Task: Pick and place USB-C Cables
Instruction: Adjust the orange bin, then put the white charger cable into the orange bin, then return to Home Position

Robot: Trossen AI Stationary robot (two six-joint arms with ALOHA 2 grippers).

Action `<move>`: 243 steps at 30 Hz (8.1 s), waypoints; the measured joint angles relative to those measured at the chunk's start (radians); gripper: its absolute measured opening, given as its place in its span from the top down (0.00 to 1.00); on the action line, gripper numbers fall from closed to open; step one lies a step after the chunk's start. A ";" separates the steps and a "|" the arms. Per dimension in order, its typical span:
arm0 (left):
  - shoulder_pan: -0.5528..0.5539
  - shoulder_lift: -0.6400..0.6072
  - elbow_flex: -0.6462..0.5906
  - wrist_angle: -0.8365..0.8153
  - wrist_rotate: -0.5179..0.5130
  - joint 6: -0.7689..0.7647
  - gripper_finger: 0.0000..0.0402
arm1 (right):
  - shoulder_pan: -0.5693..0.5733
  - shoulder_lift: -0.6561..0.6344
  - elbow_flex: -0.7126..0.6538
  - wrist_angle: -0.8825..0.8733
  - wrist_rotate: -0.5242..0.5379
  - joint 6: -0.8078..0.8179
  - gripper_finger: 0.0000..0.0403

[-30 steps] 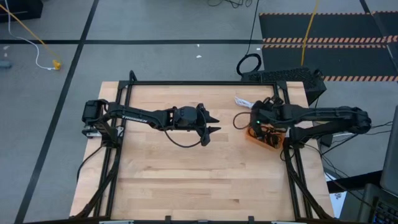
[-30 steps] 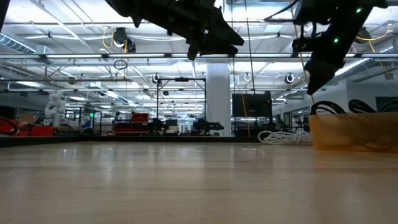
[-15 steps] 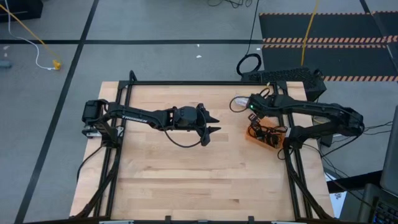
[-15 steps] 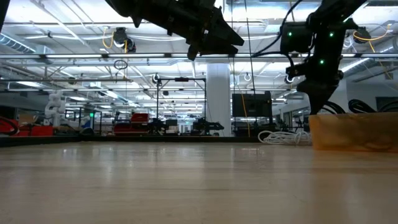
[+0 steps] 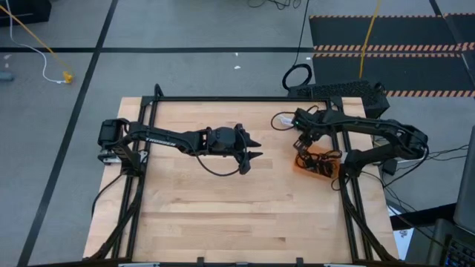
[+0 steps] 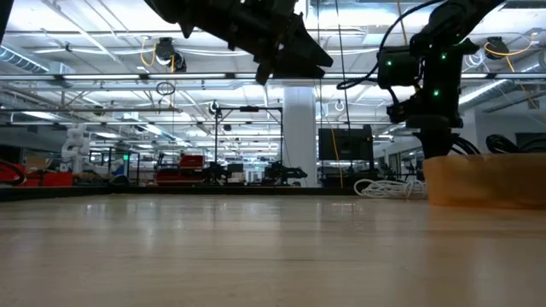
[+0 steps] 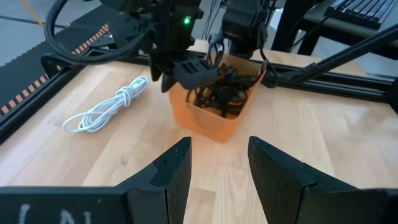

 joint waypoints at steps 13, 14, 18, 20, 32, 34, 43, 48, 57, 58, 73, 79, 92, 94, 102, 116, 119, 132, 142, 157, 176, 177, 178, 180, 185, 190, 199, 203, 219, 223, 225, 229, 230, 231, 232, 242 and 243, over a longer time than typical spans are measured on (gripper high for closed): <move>0.000 0.000 0.000 -0.028 0.000 0.003 0.60 | 0.001 -0.001 0.000 0.029 -0.237 -0.071 0.66; 0.000 0.000 0.000 -0.027 0.000 0.009 0.60 | 0.001 -0.002 0.000 0.046 -0.228 -0.072 0.66; 0.000 0.000 0.000 -0.026 0.000 0.024 0.60 | -0.001 -0.002 0.000 0.192 -0.175 -0.061 0.66; 0.002 0.000 0.000 -0.026 0.000 0.024 0.60 | -0.003 -0.001 0.000 0.283 -0.172 -0.056 0.66; 0.004 0.000 0.000 -0.026 0.000 0.027 0.60 | -0.138 0.084 0.000 0.444 -0.173 -0.073 0.70; 0.005 0.000 0.000 -0.027 0.000 0.027 0.60 | -0.164 0.100 0.000 0.448 -0.137 -0.098 0.71; 0.015 0.000 0.000 -0.030 0.000 0.026 0.60 | -0.243 0.193 0.000 0.455 -0.129 -0.131 0.73; 0.015 0.000 0.000 -0.033 0.000 0.026 0.60 | -0.249 0.238 0.000 0.462 -0.196 -0.155 0.73; 0.015 0.000 0.000 -0.042 0.000 0.019 0.60 | -0.249 0.253 0.000 0.471 -0.199 -0.187 0.87; 0.015 0.000 0.000 -0.043 0.000 0.018 0.60 | -0.249 0.253 0.000 0.471 -0.199 -0.194 0.92; 0.015 0.000 0.000 -0.055 0.000 -0.007 0.60 | -0.244 0.069 0.000 0.470 -0.235 -0.206 0.99; 0.015 0.000 0.000 -0.054 0.000 -0.011 0.60 | -0.201 -0.112 0.000 0.483 -0.355 -0.200 1.00; 0.015 0.000 0.000 -0.049 -0.001 -0.071 0.60 | 0.041 -0.388 -0.014 0.610 -0.465 -0.128 1.00; 0.015 0.000 0.000 -0.049 -0.001 -0.080 0.60 | 0.084 -0.408 -0.034 0.607 -0.466 -0.106 1.00; 0.014 0.000 0.000 -0.053 -0.001 -0.106 0.60 | 0.214 -0.482 -0.140 0.505 -0.466 0.004 1.00; 0.014 0.000 0.000 -0.053 -0.001 -0.116 0.60 | 0.306 -0.565 -0.148 0.125 -0.465 0.177 1.00; 0.014 0.000 0.000 -0.053 -0.001 -0.116 0.60 | 0.315 -0.571 -0.148 0.043 -0.465 0.194 1.00; 0.014 0.000 0.000 -0.053 -0.001 -0.119 0.60 | 0.317 -0.571 -0.147 -0.140 -0.303 0.173 1.00; 0.014 0.000 0.000 -0.054 -0.001 -0.117 0.60 | 0.317 -0.549 -0.153 -0.135 -0.277 0.134 0.90; 0.014 0.000 0.000 -0.059 -0.001 -0.115 0.60 | 0.317 -0.538 -0.166 -0.123 -0.278 0.137 0.67; 0.014 -0.157 0.000 -0.189 -0.028 -0.062 0.60 | 0.313 -0.546 -0.068 -0.237 -0.242 0.167 0.65; 0.014 -0.163 0.000 -0.198 -0.029 -0.059 0.60 | 0.313 -0.546 -0.057 -0.242 -0.242 0.166 0.65; 0.014 -0.168 0.000 -0.209 -0.030 -0.058 0.60 | 0.313 -0.546 -0.045 -0.246 -0.243 0.166 0.65; 0.014 -0.172 0.000 -0.206 -0.032 -0.058 0.60 | 0.313 -0.546 -0.022 -0.247 -0.247 0.170 0.65; 0.014 -0.170 0.000 -0.220 -0.032 -0.057 0.60 | 0.313 -0.546 -0.016 -0.260 -0.248 0.170 0.65; 0.014 -0.175 0.000 -0.269 -0.045 -0.058 0.60 | 0.313 -0.552 -0.016 -0.262 -0.282 0.164 0.65; -0.014 -0.305 0.001 -0.456 -0.207 -0.058 0.60 | 0.315 -0.624 -0.017 0.008 -0.272 0.077 0.65; -0.061 -0.349 0.001 -0.554 -0.314 -0.058 0.60 | 0.315 -0.672 -0.059 0.249 -0.250 0.012 0.65; -0.306 -0.651 0.000 -1.159 -0.756 -0.520 0.60 | 0.315 -0.759 -0.525 1.023 -0.255 0.038 0.65; -0.383 -0.702 0.000 -1.257 -0.815 -0.626 0.60 | 0.315 -0.759 -0.642 1.245 -0.281 0.089 0.65; -0.419 -0.718 -0.004 -1.304 -0.857 -0.693 0.60 | 0.315 -0.759 -0.683 1.325 -0.297 0.115 0.65; -0.490 -0.751 -0.074 -1.388 -0.913 -0.876 0.60 | 0.315 -0.759 -0.740 1.405 -0.330 0.176 0.65; -0.507 -0.762 -0.106 -1.398 -0.928 -0.928 0.60 | 0.315 -0.759 -0.749 1.421 -0.332 0.186 0.65; -0.522 -0.774 -0.142 -1.407 -0.941 -0.985 0.60 | 0.315 -0.758 -0.757 1.440 -0.331 0.192 0.65; -0.537 -0.788 -0.182 -1.408 -0.954 -1.038 0.60 | 0.315 -0.759 -0.763 1.436 -0.332 0.194 0.65; -0.642 -0.859 -0.542 -1.296 -0.979 -1.431 0.60 | 0.315 -0.759 -0.769 1.427 -0.330 0.191 0.65; -0.649 -0.859 -0.570 -1.265 -0.979 -1.447 0.60 | 0.315 -0.759 -0.769 1.426 -0.330 0.191 0.65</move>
